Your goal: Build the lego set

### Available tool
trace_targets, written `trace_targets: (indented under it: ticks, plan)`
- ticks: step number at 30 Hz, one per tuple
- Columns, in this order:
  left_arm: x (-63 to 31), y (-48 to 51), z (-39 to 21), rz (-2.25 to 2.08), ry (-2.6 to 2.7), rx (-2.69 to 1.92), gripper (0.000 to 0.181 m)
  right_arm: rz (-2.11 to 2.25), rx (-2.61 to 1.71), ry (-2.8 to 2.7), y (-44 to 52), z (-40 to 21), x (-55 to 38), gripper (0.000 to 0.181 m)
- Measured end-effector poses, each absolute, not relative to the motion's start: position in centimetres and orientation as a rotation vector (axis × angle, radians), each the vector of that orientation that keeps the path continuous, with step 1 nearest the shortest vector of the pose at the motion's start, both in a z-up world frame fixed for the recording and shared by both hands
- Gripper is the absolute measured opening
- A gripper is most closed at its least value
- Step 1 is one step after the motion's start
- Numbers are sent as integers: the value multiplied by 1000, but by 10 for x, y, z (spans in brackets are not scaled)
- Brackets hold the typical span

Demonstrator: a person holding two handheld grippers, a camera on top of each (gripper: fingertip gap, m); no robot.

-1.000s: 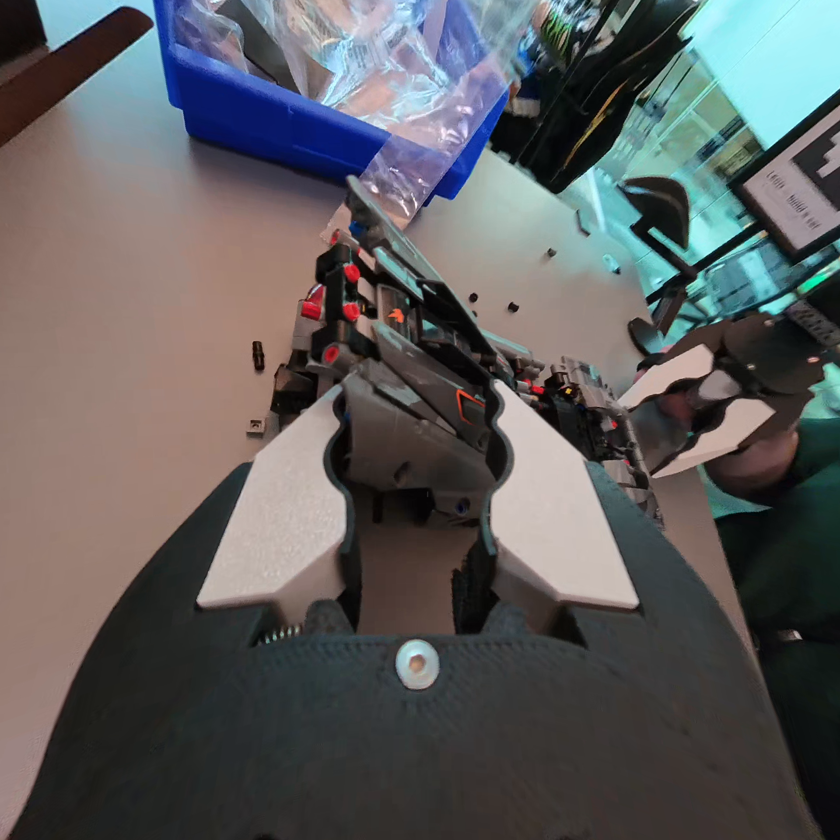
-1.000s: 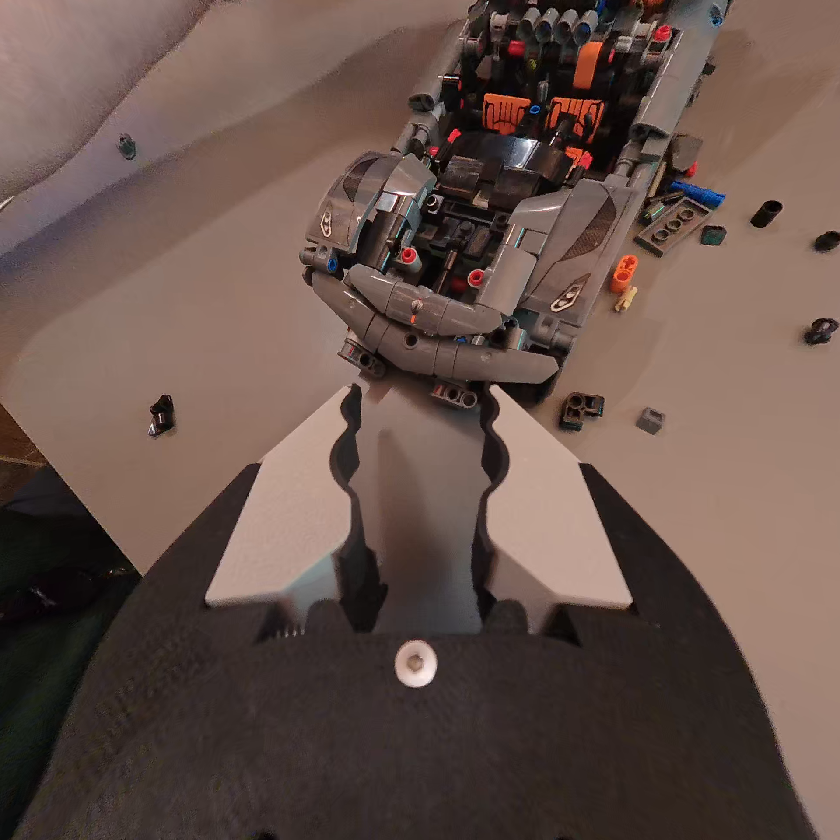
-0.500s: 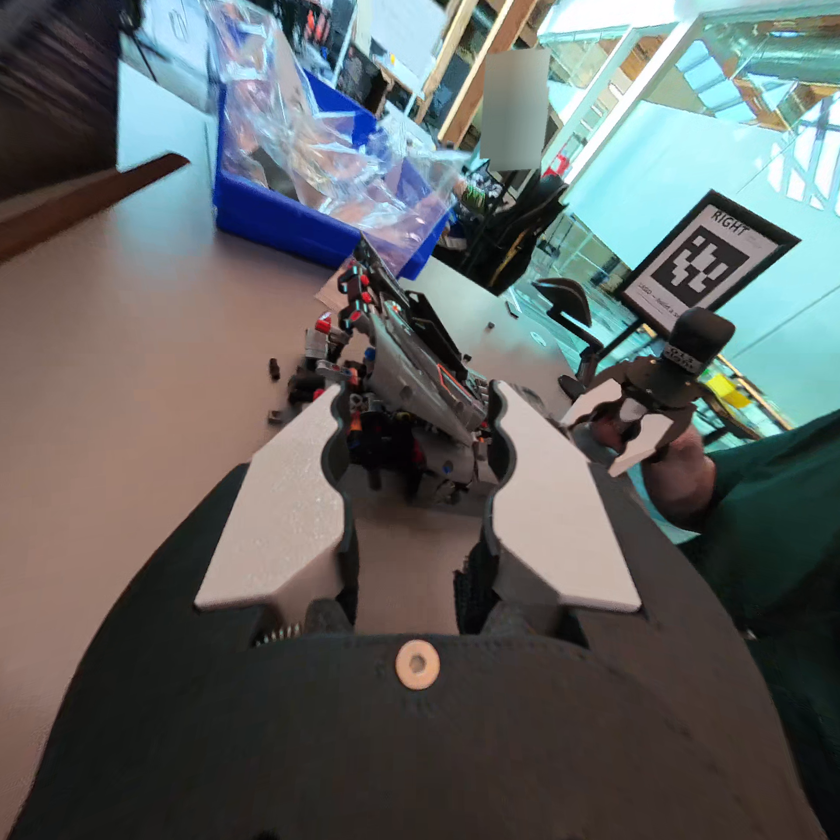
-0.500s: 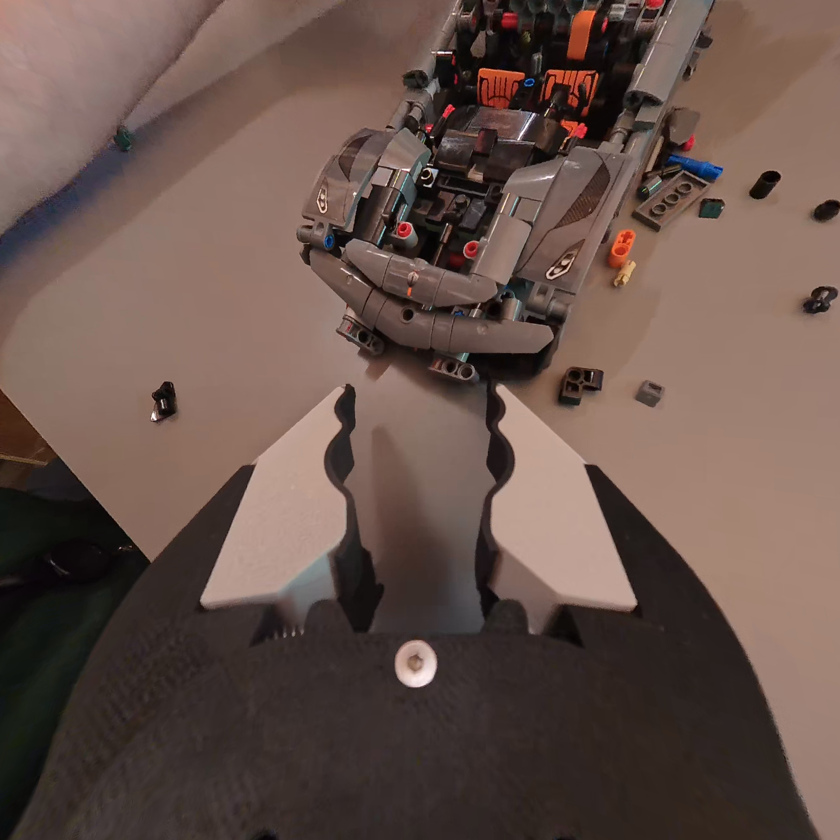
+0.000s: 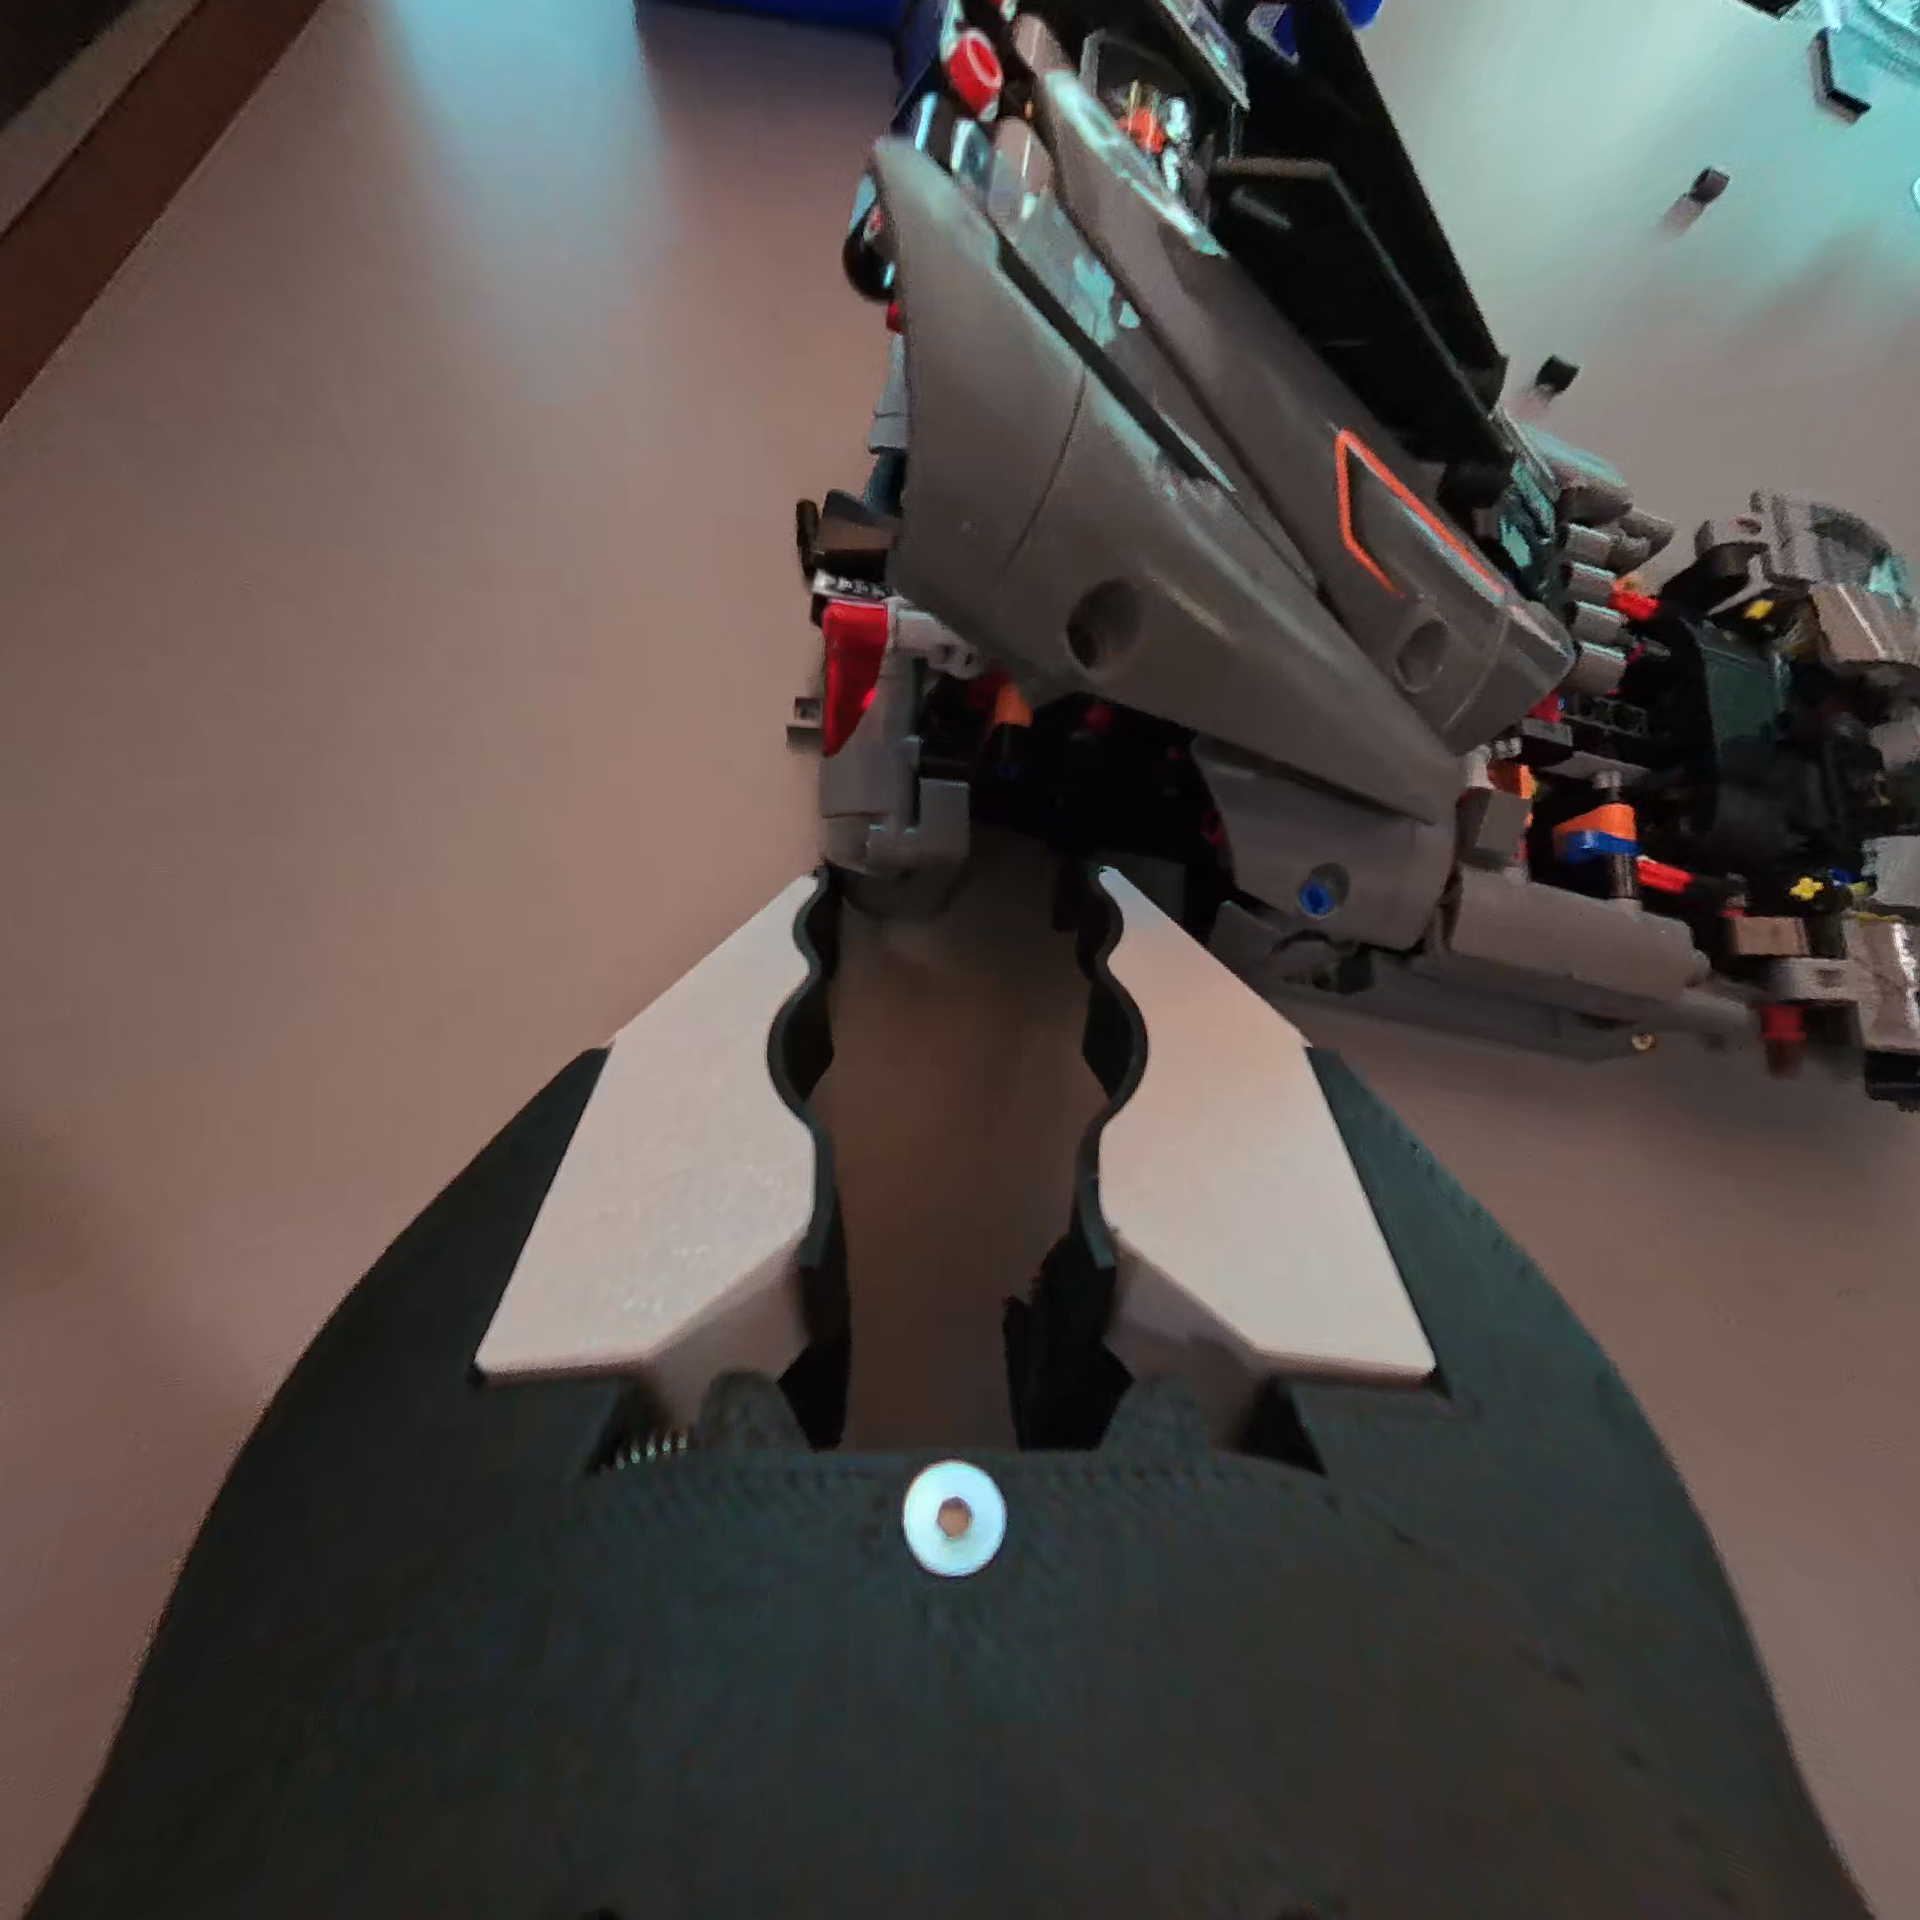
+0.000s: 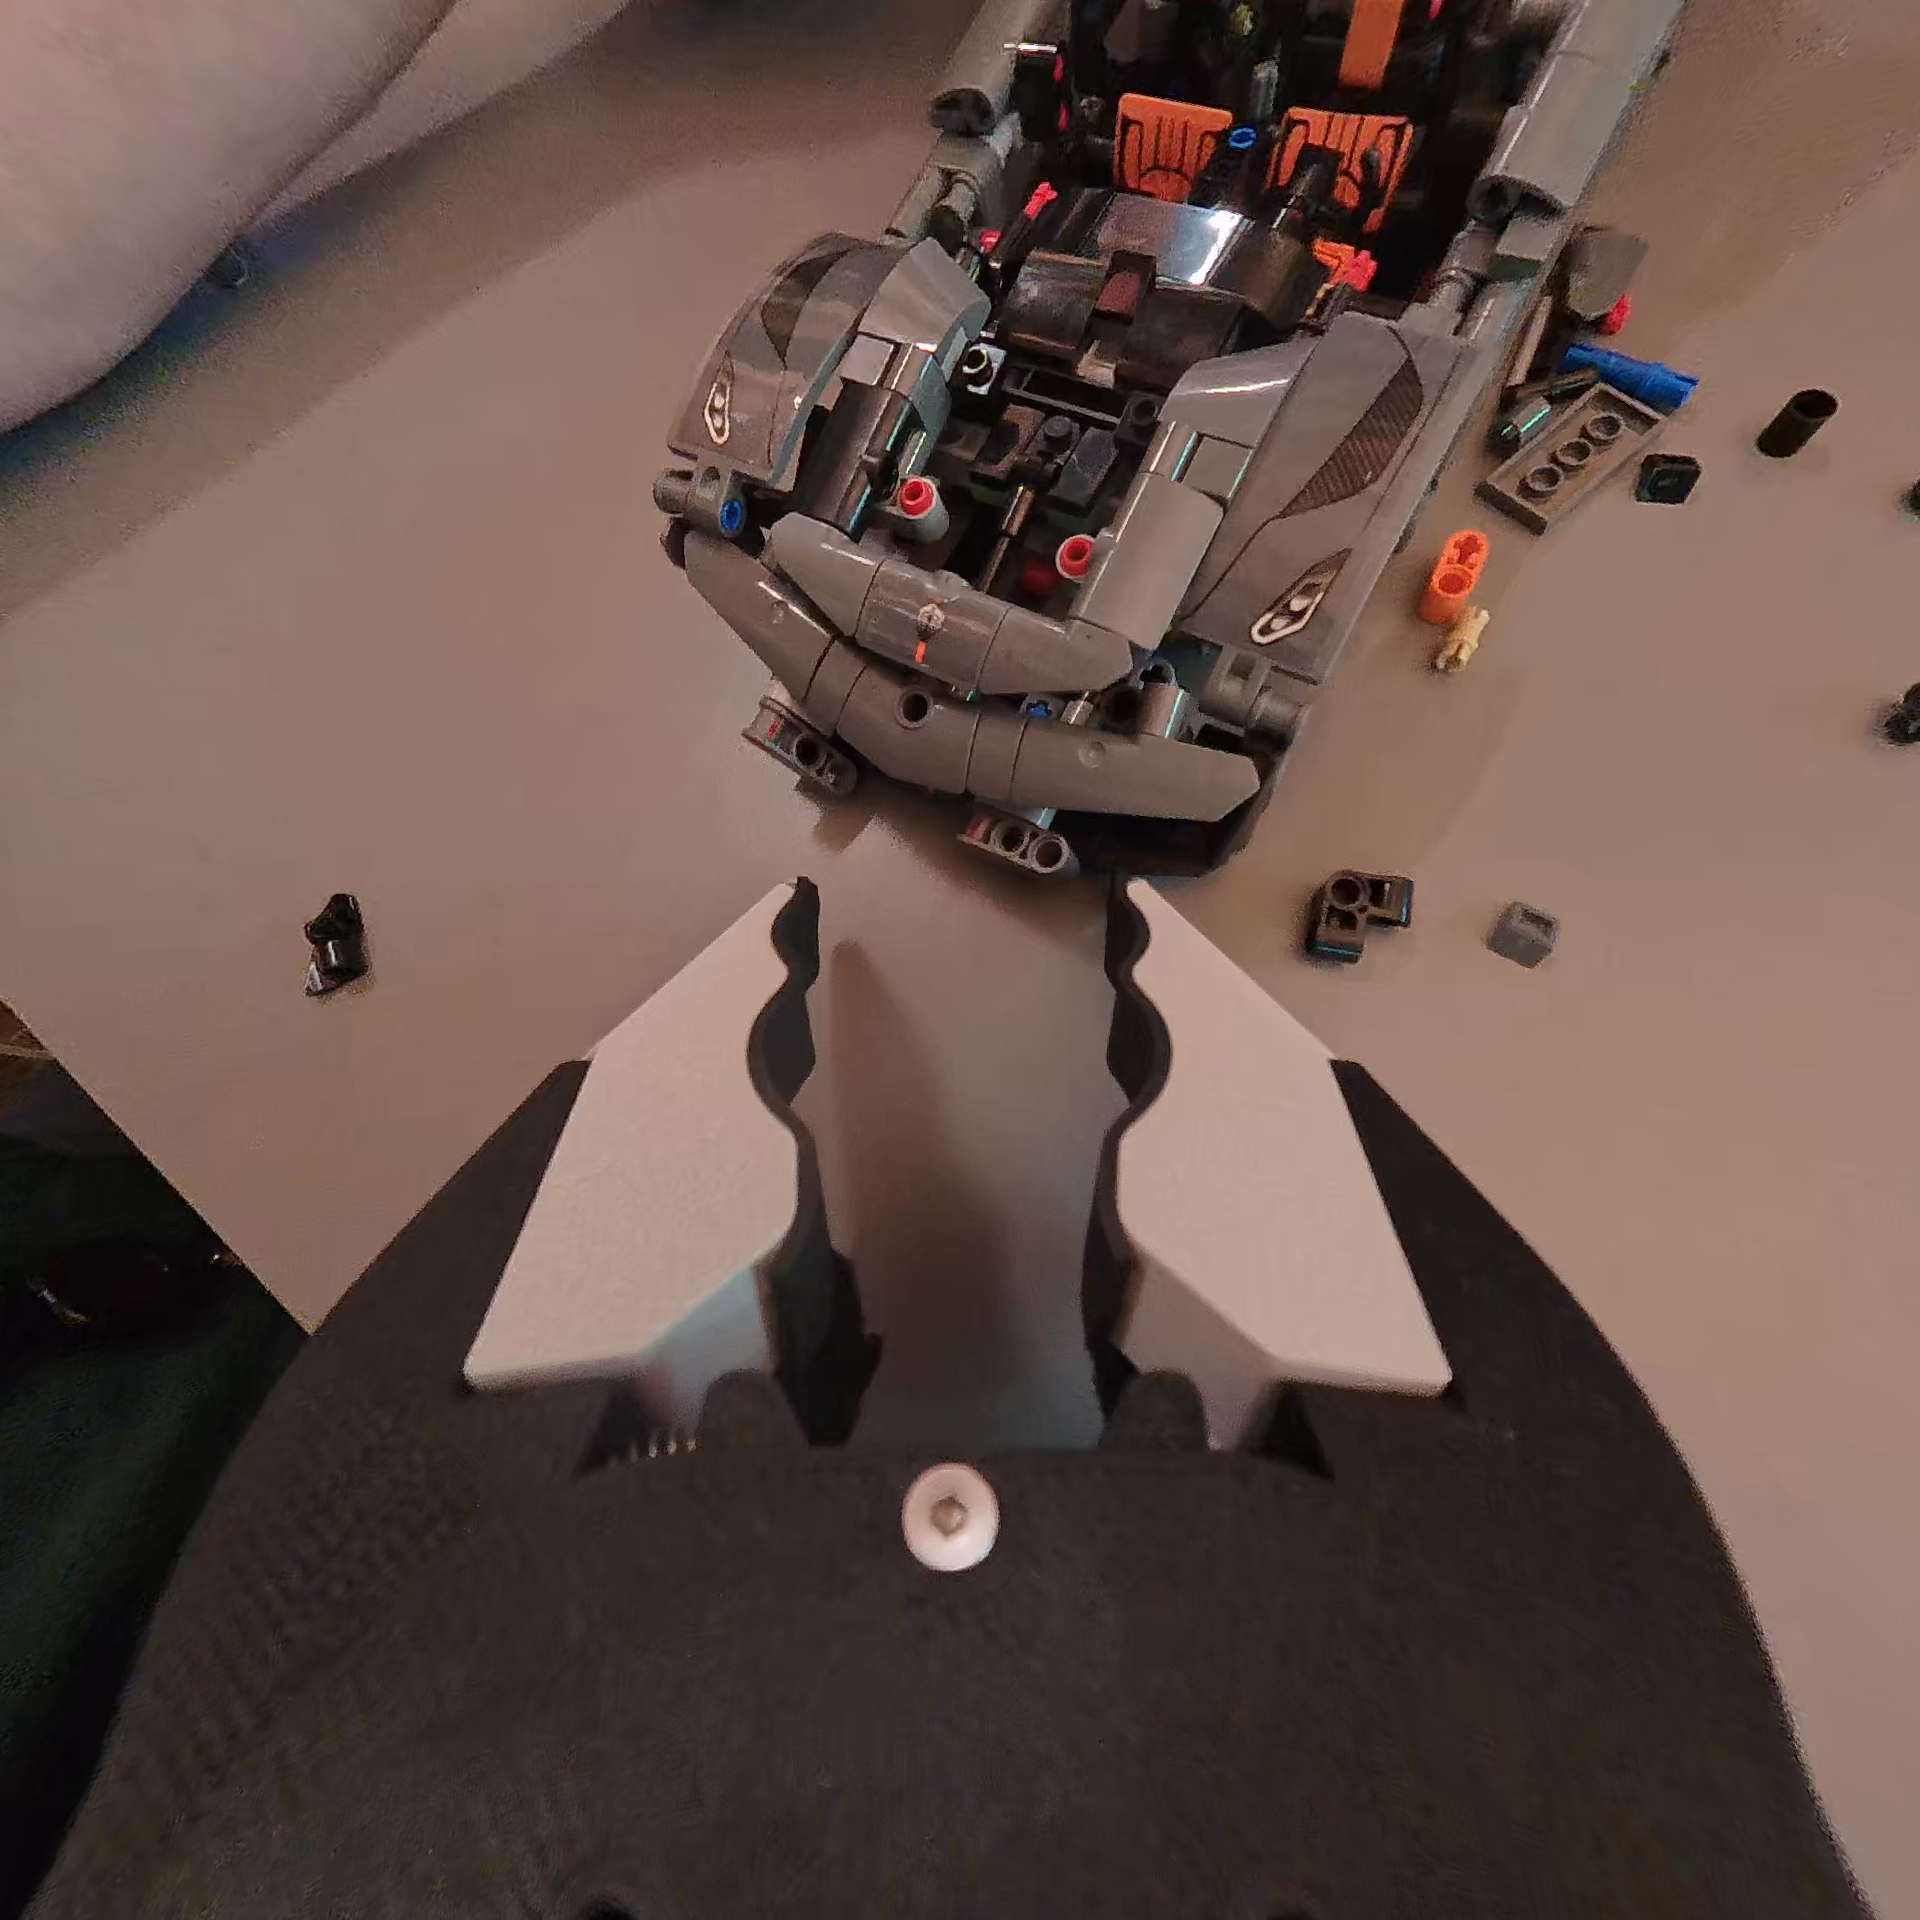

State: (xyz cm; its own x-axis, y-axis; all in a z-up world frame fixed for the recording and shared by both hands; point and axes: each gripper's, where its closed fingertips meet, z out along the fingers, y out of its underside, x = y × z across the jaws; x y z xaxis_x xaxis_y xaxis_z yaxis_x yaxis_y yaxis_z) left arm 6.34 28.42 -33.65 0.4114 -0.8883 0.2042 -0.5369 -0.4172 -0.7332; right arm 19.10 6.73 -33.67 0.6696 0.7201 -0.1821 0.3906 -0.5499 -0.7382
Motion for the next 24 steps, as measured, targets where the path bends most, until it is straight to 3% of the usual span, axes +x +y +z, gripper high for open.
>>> trace_targets:
  ticks: [7, 24]
  plan:
    - [63, 286, -334, -874, 1155, -2122, 30, 604, -2201, -874, 75, -337, 189, 49]
    - [-65, 209, -331, -569, 783, -2256, 28, 659, -2154, -1205, 112, -338, 153, 53]
